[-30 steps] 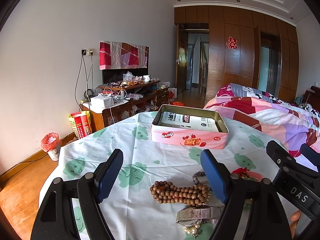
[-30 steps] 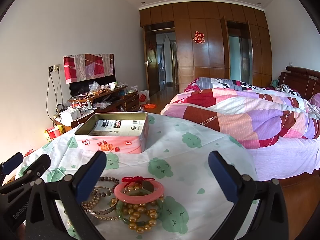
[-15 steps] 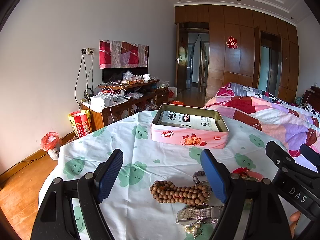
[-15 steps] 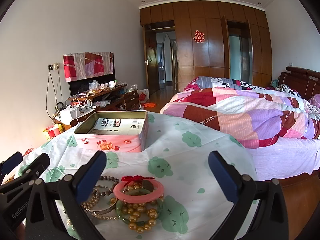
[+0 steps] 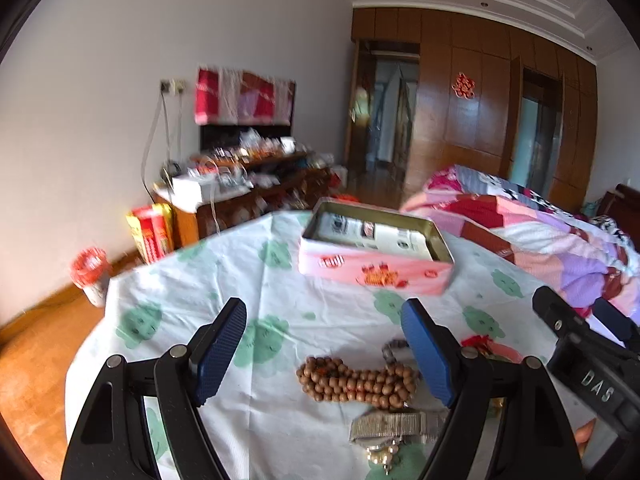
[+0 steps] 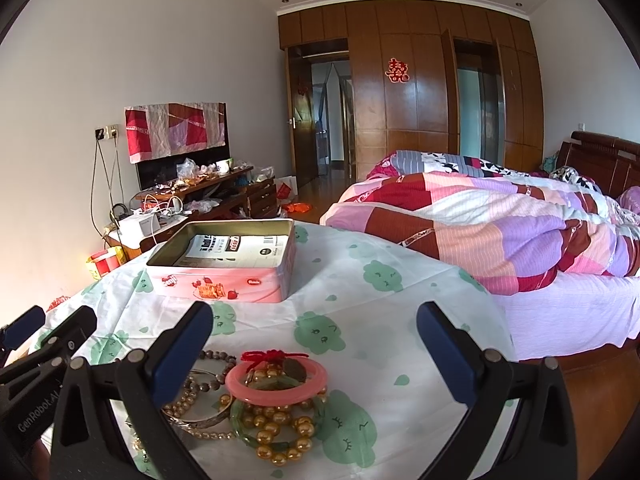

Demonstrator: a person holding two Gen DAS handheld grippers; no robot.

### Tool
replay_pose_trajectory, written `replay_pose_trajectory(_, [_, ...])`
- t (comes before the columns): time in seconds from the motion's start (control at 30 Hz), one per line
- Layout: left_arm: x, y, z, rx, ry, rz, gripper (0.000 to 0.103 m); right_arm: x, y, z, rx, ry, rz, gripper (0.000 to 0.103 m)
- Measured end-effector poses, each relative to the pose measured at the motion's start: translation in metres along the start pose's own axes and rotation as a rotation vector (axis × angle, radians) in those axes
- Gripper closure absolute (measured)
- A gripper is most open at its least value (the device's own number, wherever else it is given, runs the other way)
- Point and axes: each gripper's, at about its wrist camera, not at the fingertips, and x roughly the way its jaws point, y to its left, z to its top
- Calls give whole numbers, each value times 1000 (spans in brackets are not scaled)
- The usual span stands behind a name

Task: Organize jewelry
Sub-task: 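Grasp the brown wooden bead strand with the left tool while the right tool grasps the pink bangle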

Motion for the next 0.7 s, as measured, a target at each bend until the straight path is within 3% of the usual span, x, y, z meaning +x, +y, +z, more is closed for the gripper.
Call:
replay_pose_trajectory(0.33, [16, 39, -12, 51, 199, -54, 23, 2, -28, 1, 13, 107, 59, 0])
replay_pose_trajectory(0.47, [25, 41, -13, 57, 265, -121, 24, 2, -38, -2, 40, 150, 95, 10])
replay_pose_trajectory(0.5, [26, 39, -13, 57, 270, -134, 28, 4, -37, -3, 44, 157, 97, 10])
replay_pose_trajectory(0.53, [27, 37, -12, 61, 275, -149, 41, 4, -38, -4, 49, 161, 97, 10])
replay_pose_trajectory(0.57, [29, 32, -12, 71, 294, -175, 47, 6, -39, -3, 49, 172, 97, 10])
replay_pose_trajectory(0.7, [46, 20, -14, 57, 389, -242, 47, 5, -40, 0, 57, 178, 101, 10])
